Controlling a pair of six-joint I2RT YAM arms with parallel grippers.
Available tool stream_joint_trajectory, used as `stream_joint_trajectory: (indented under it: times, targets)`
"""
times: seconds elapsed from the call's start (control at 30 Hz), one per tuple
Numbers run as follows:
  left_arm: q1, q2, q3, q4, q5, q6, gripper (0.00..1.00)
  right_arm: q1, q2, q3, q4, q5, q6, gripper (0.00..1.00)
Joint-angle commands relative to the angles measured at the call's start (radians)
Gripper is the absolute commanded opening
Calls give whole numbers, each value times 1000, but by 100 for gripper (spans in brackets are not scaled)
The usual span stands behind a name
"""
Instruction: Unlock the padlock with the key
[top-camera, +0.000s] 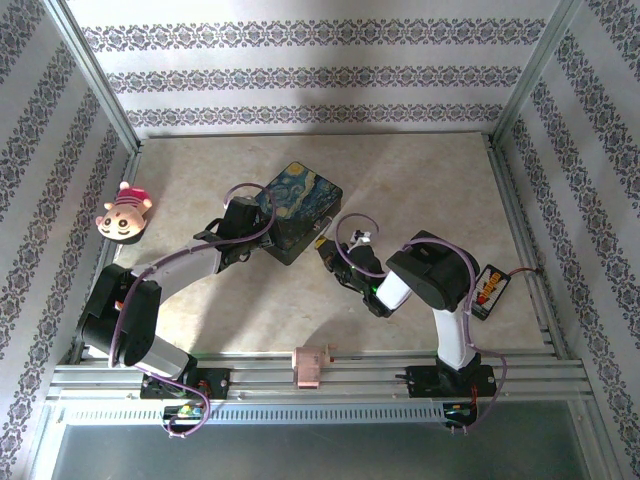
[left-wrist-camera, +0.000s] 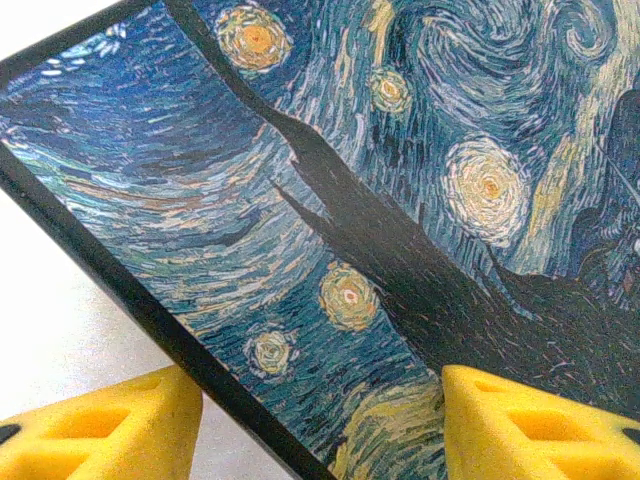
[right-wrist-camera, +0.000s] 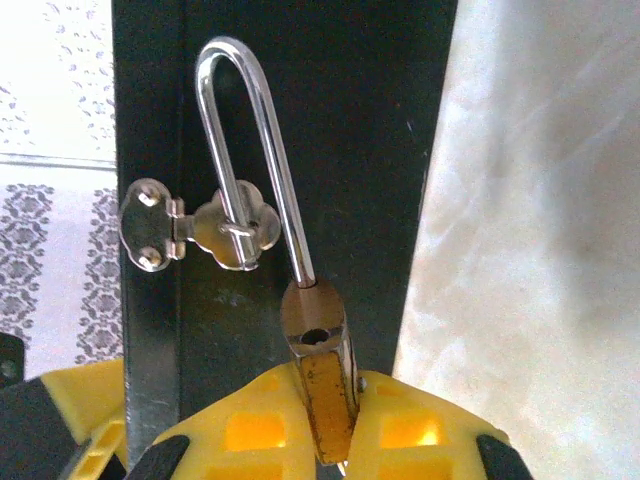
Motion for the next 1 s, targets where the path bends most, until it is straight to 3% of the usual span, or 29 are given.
stream_joint_trajectory:
  times: [0.0,0.6,0.97]
  targets:
    - [39,28,-59,-165,-66,19,60,-12,13,5,74,69,18,0]
    - [52,12,-73,-172,-69,23,60,-46,-9,13,74,80,-6,0]
    - [77,-17,-36,-105,-20,73,59,-68,-158,-117,-20,19,-97,0]
